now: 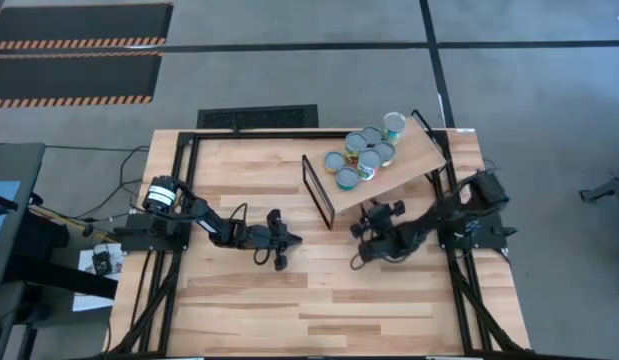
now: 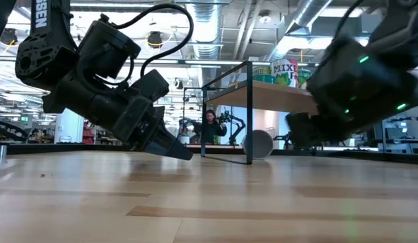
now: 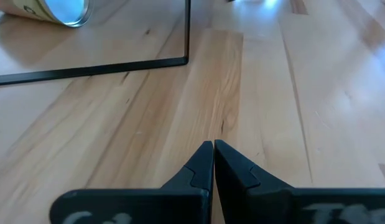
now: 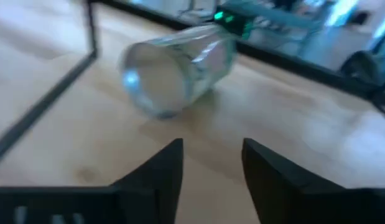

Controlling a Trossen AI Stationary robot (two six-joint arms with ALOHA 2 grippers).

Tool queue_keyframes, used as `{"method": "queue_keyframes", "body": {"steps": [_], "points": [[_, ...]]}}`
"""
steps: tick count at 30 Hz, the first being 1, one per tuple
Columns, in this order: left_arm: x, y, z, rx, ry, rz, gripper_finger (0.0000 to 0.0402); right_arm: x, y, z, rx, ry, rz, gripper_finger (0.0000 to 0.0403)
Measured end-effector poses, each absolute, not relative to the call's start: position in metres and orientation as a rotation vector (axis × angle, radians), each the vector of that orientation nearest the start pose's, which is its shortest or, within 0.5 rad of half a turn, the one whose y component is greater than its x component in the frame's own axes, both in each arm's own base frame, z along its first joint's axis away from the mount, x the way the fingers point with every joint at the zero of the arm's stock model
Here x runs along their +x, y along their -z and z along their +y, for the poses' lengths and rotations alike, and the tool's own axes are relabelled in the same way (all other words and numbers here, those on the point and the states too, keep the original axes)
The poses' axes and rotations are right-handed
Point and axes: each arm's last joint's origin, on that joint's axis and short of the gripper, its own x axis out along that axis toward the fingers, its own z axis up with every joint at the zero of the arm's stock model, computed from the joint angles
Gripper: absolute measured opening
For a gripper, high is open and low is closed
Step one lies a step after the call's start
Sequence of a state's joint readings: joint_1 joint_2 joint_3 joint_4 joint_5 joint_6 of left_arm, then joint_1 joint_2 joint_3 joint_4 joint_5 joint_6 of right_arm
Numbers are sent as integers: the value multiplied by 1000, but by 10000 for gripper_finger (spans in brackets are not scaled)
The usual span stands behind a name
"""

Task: Pick and place cans onto a shelf
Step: Put the canned oranges on the shelf

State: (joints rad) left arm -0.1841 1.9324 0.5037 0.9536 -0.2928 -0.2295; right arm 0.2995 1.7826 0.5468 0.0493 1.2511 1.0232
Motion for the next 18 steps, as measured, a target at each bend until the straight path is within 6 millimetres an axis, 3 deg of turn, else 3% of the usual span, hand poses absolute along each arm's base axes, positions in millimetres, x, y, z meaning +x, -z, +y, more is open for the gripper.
{"method": "queue_keyframes", "body": {"steps": [4, 9, 14, 18], "points": [[289, -72, -45, -110, -160, 456, 2, 250, -68, 31, 18, 1172, 319, 207], [288, -70, -45, -105, -162, 475, 2, 260, -52, 23, 48, 1132, 365, 185], [288, -70, -45, -105, -162, 475, 2, 263, -49, 26, 82, 1048, 372, 111], [288, -71, -45, -89, -160, 468, 2, 252, -49, 30, 85, 991, 331, 32]]}}
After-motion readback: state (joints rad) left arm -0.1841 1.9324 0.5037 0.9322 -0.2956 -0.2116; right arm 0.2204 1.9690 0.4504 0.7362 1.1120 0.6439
